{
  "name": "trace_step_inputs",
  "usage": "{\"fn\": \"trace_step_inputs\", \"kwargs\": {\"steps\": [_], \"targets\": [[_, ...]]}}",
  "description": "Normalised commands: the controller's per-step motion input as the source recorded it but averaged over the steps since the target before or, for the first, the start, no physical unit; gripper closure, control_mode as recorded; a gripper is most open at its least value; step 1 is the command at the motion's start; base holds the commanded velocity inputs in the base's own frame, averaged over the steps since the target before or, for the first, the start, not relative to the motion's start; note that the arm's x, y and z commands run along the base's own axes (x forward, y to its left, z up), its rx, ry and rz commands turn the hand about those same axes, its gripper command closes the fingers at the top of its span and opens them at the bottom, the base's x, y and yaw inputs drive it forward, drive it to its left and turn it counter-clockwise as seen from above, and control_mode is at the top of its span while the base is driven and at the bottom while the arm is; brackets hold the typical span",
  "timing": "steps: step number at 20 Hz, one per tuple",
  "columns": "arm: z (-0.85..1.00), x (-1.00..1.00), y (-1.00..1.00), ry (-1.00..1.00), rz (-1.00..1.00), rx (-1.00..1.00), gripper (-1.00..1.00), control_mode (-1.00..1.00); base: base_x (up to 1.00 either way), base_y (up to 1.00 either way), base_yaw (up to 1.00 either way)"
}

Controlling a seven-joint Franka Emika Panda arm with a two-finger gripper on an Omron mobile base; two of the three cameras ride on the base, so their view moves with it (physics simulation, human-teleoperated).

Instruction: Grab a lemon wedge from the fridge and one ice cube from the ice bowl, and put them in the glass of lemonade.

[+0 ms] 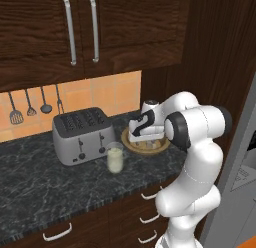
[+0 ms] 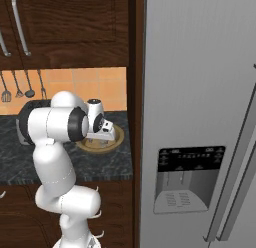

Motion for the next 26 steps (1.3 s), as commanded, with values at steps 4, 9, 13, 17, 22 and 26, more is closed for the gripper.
{"fn": "trace_step_inputs", "kwargs": {"steps": [4, 9, 13, 17, 22, 26], "targets": [[0.00, 0.00, 0.00, 0.00, 0.00, 0.00, 1.00, -1.00, 0.00, 0.00, 0.00], [0.00, 0.00, 0.00, 0.00, 0.00, 0.00, 1.00, -1.00, 0.00, 0.00, 0.00], [0.00, 0.00, 0.00, 0.00, 0.00, 0.00, 1.00, -1.00, 0.00, 0.00, 0.00], [0.05, 0.00, 0.00, 0.00, 0.00, 0.00, 1.00, -1.00, 0.00, 0.00, 0.00], [0.68, -0.09, 0.04, 0.00, 0.00, 0.00, 1.00, -1.00, 0.00, 0.00, 0.00], [0.70, -0.05, 0.05, -0.04, 0.00, 0.02, 1.00, -1.00, 0.00, 0.00, 0.00]]}}
